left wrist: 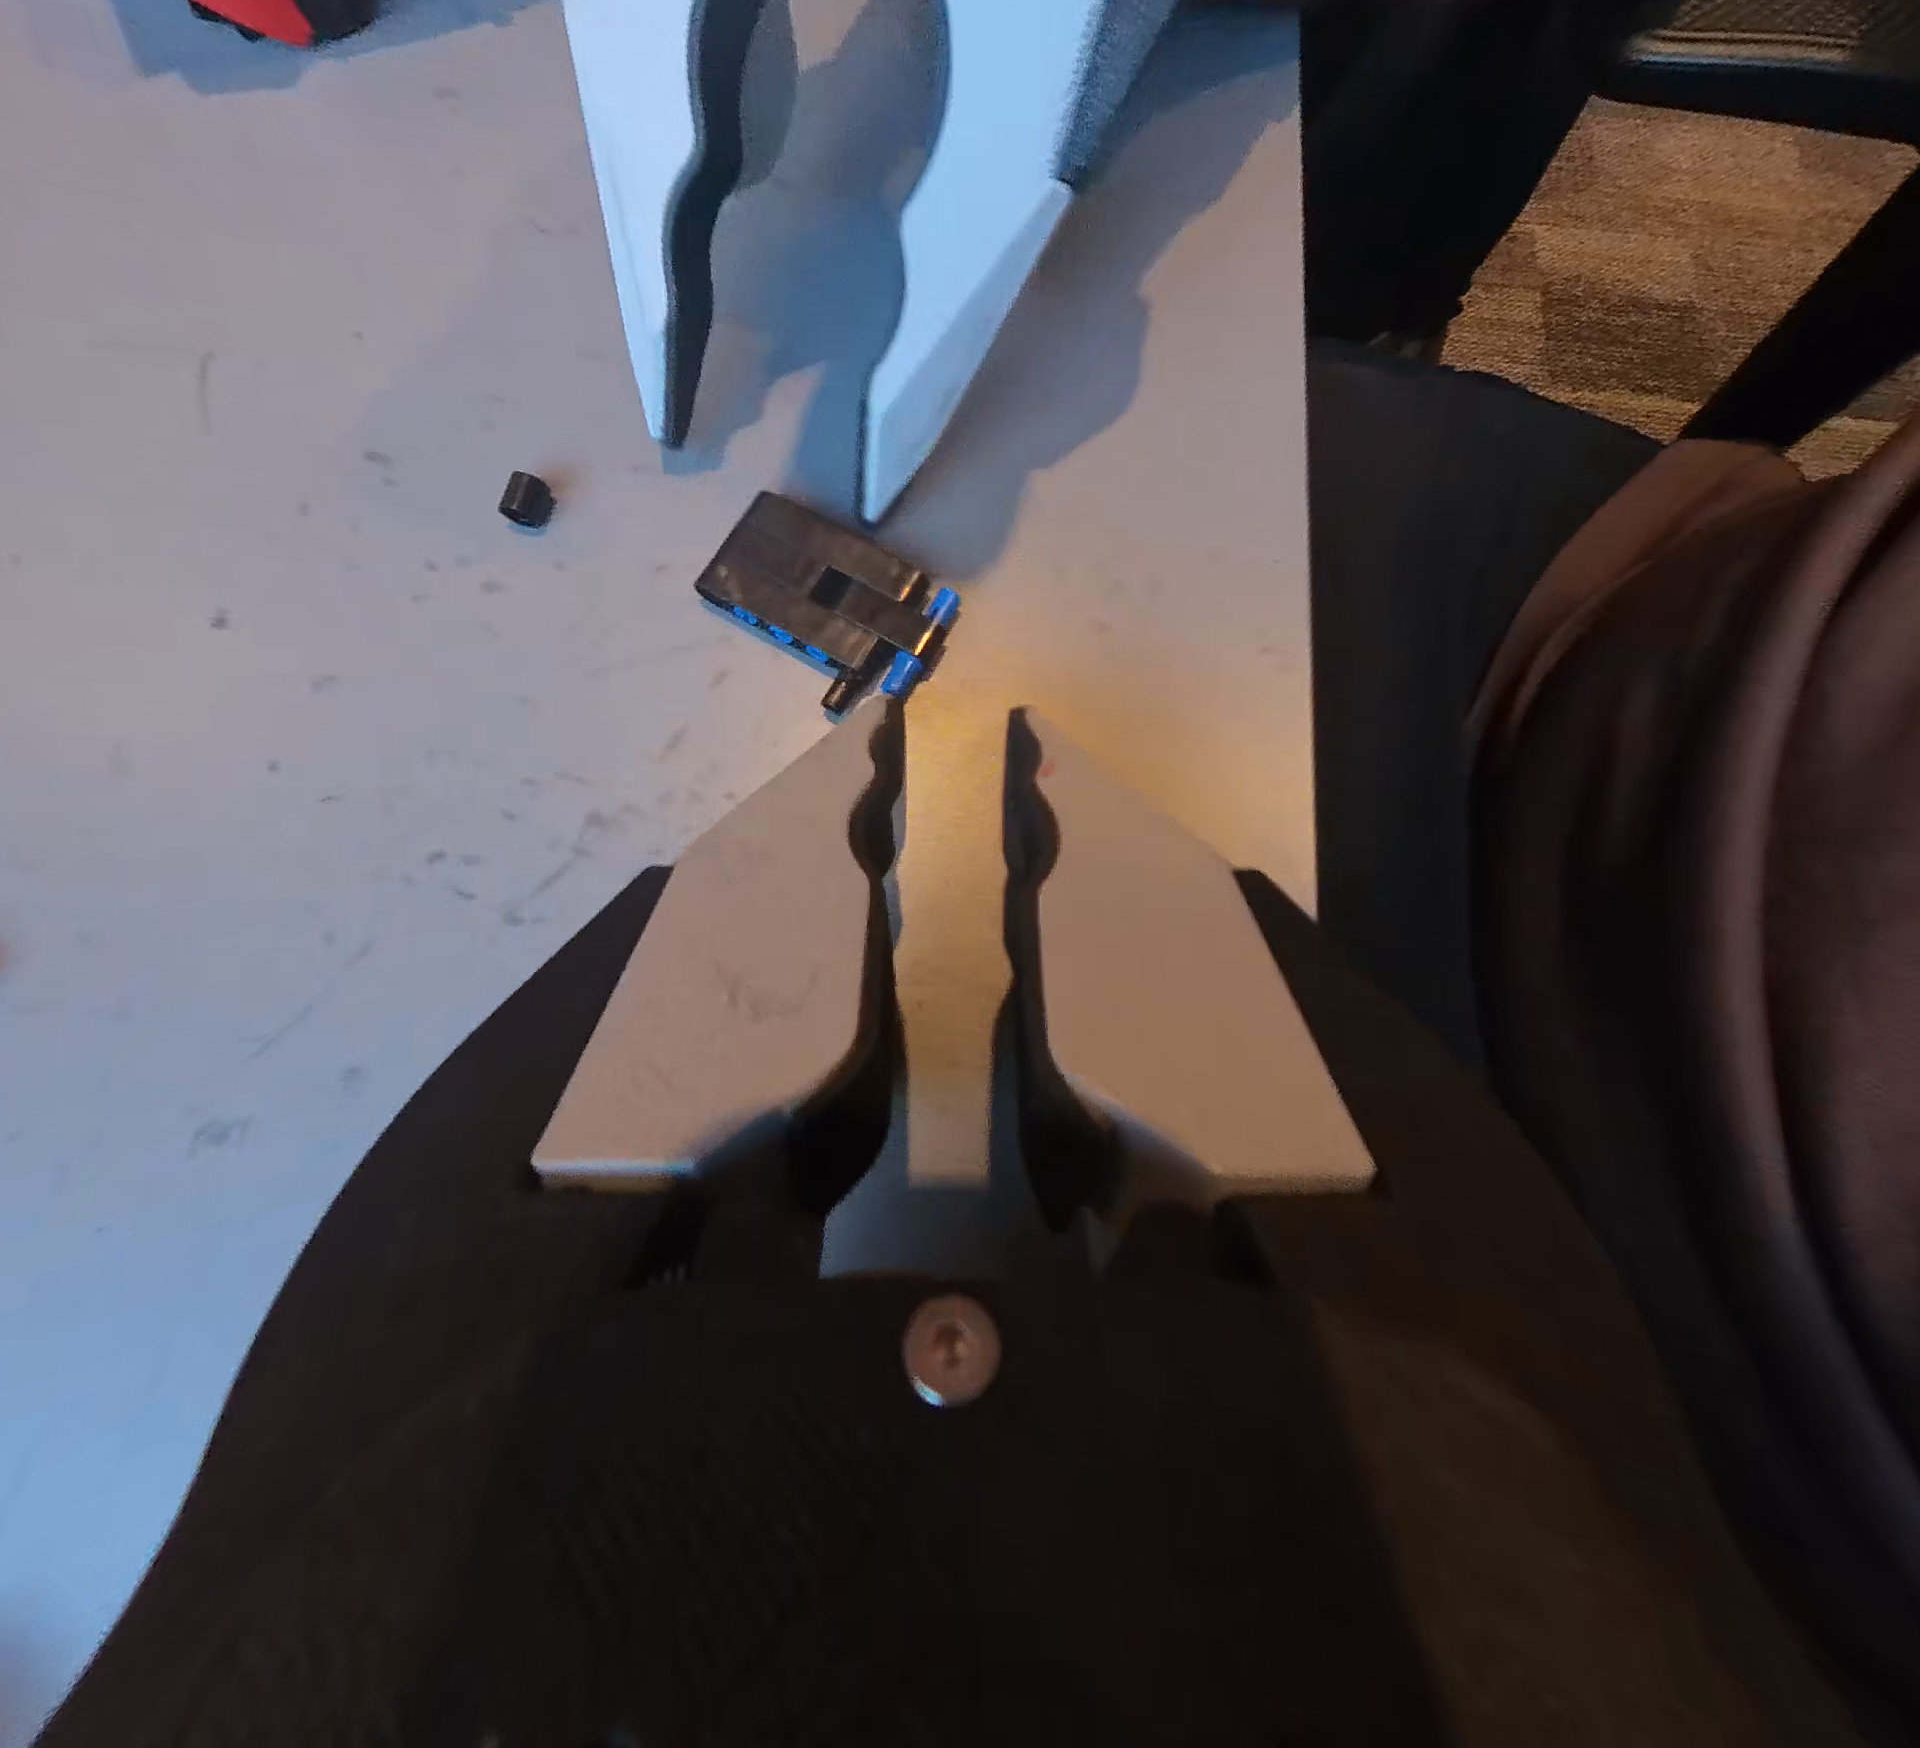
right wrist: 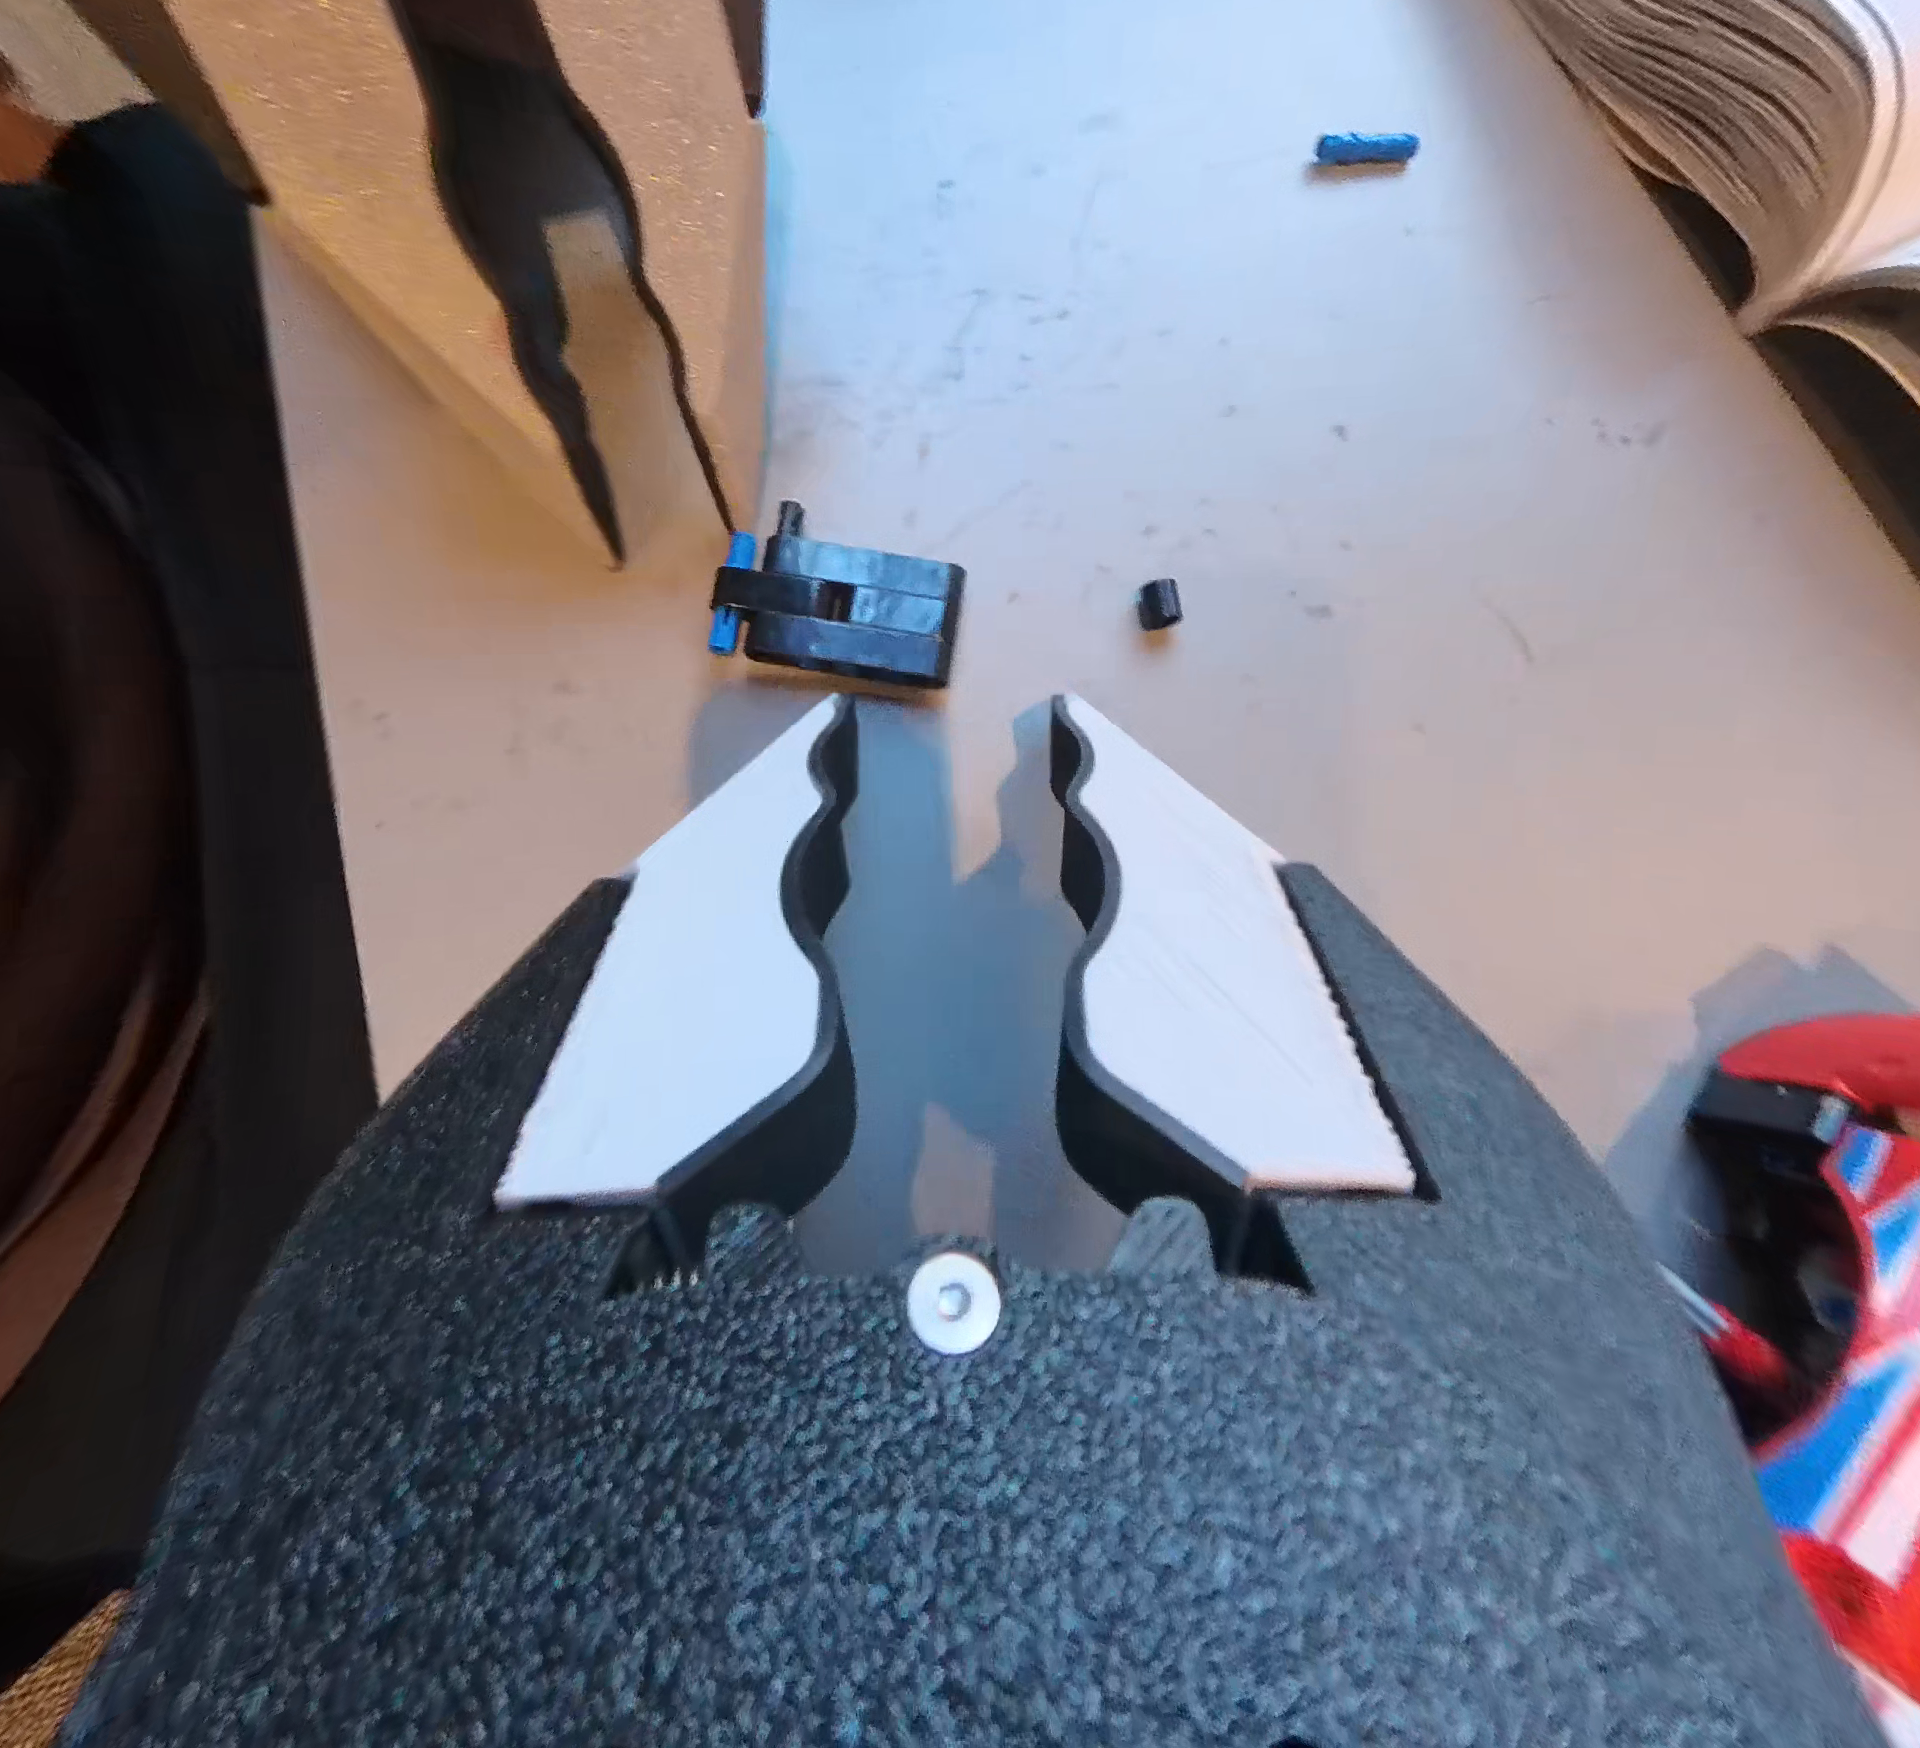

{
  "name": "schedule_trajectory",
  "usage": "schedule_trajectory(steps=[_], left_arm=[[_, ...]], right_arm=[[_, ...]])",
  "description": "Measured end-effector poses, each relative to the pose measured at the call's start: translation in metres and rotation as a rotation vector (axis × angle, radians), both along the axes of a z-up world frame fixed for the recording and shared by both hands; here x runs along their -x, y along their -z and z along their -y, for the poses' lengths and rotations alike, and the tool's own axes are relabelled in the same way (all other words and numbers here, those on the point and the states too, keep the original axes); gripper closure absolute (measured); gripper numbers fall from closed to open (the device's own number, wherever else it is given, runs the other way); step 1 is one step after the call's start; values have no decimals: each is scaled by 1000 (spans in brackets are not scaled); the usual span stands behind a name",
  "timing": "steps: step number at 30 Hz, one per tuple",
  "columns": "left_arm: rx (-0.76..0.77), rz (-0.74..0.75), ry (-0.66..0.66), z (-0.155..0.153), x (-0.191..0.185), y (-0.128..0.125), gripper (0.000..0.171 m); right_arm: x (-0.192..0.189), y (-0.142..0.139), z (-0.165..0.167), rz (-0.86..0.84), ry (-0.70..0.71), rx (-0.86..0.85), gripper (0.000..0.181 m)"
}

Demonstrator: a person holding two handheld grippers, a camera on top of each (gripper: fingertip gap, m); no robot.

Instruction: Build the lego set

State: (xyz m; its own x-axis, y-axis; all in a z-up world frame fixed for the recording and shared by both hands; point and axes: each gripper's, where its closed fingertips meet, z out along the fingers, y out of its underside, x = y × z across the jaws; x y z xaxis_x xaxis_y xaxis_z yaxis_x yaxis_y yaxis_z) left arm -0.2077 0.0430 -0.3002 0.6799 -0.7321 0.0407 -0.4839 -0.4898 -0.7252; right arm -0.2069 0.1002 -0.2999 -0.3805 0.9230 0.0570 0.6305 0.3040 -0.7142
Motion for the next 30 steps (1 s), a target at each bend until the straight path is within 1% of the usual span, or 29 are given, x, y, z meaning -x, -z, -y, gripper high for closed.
schedule_trajectory(steps=[3, 4, 7, 12, 15, 18, 21, 26, 30], left_arm=[[8, 10, 40, 6, -4, 0, 152], [10, 12, 45, 8, -4, 0, 152], [21, 23, 43, 8, -3, -1, 153], [34, 38, 55, 9, -1, -1, 153], [-7, -4, 39, 6, 8, 0, 154], [-42, -33, 41, 5, 12, 0, 154], [-31, -24, 50, 6, 12, 0, 156], [-13, -10, 63, 7, 11, 0, 162], [-17, -13, 63, 7, 10, 0, 163]], right_arm=[[-2, -6, -19, -15, 72, -81, 157], [-1, -9, -24, -27, 100, -74, 161], [6, -14, -31, -24, 156, -17, 161], [23, -9, -33, 11, 105, -77, 164], [31, -5, -33, 31, 68, -100, 164], [36, 0, -32, 49, 34, -93, 166], [40, 2, -30, 46, 18, -45, 174], [40, 2, -28, 32, 29, 8, 174], [27, -2, -30, 40, 73, 9, 174]])
